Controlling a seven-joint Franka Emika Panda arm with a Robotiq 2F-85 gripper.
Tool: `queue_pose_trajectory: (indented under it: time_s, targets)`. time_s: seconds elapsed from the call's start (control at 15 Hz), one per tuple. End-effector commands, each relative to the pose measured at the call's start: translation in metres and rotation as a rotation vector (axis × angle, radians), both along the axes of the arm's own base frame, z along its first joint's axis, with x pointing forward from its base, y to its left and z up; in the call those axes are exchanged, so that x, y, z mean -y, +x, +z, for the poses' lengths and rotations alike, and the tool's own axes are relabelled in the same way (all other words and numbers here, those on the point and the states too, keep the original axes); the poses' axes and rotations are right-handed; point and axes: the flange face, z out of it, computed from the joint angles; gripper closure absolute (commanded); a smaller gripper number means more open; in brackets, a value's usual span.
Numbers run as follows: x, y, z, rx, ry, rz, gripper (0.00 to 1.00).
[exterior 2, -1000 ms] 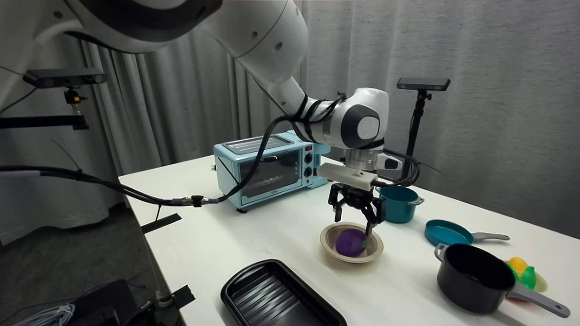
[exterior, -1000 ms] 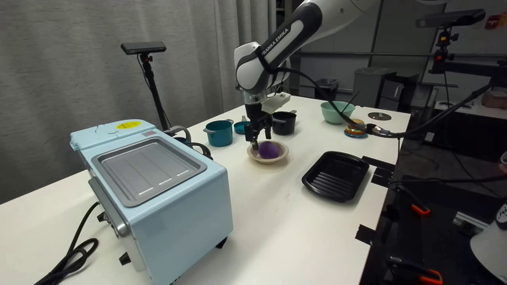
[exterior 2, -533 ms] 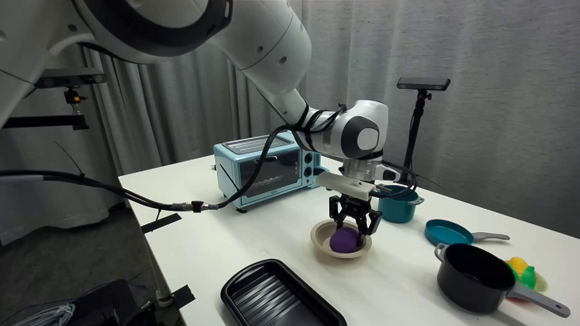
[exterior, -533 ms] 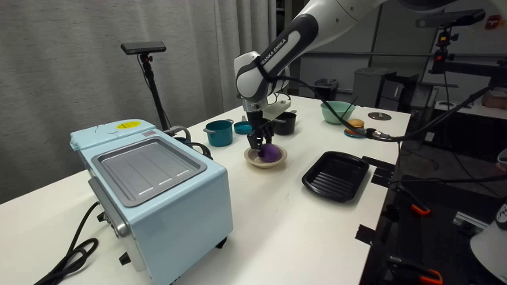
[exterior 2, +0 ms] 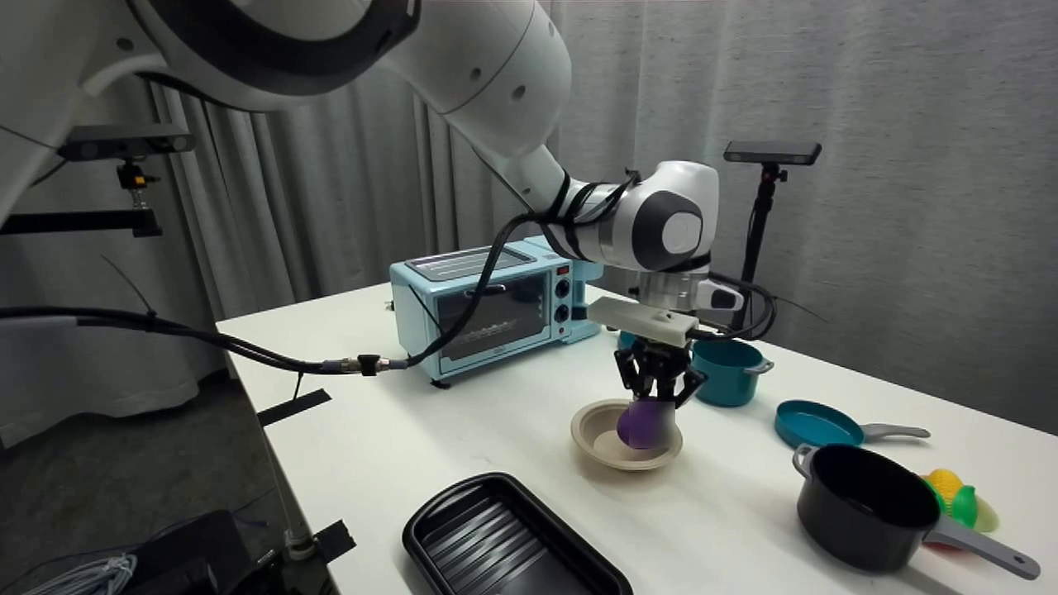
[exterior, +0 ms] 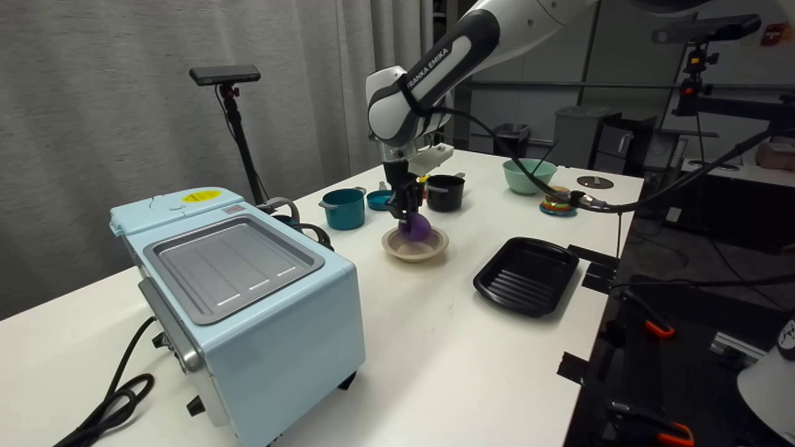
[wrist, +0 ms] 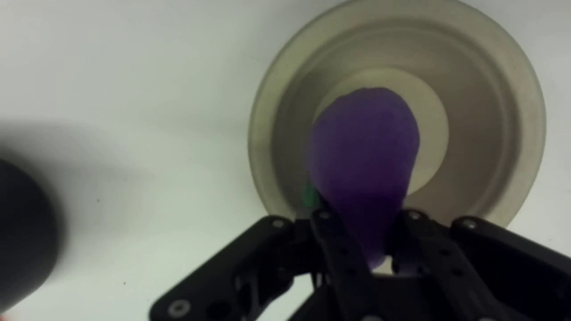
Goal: Pick up the purple toy from the bowl and put it on the table.
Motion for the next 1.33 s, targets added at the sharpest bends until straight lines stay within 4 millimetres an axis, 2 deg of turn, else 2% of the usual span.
queue_pose_trajectory:
  time_s: [0.0,0.27,0.53,0.87,1.27]
  targets:
    - [-0.004,-0.004,0.049,0.065,0.017,0.025,0.96]
    - [-0.020,-0.021,0.094,0.133,0.041,0.079,0.94]
    - [-0.047,-0.057,0.106,0.157,0.055,0.168,0.94]
    - [-0.081,-0.116,0.091,0.140,0.063,0.290,0.94]
    - [-0.140,-0.179,0.039,0.100,0.073,0.408,0.94]
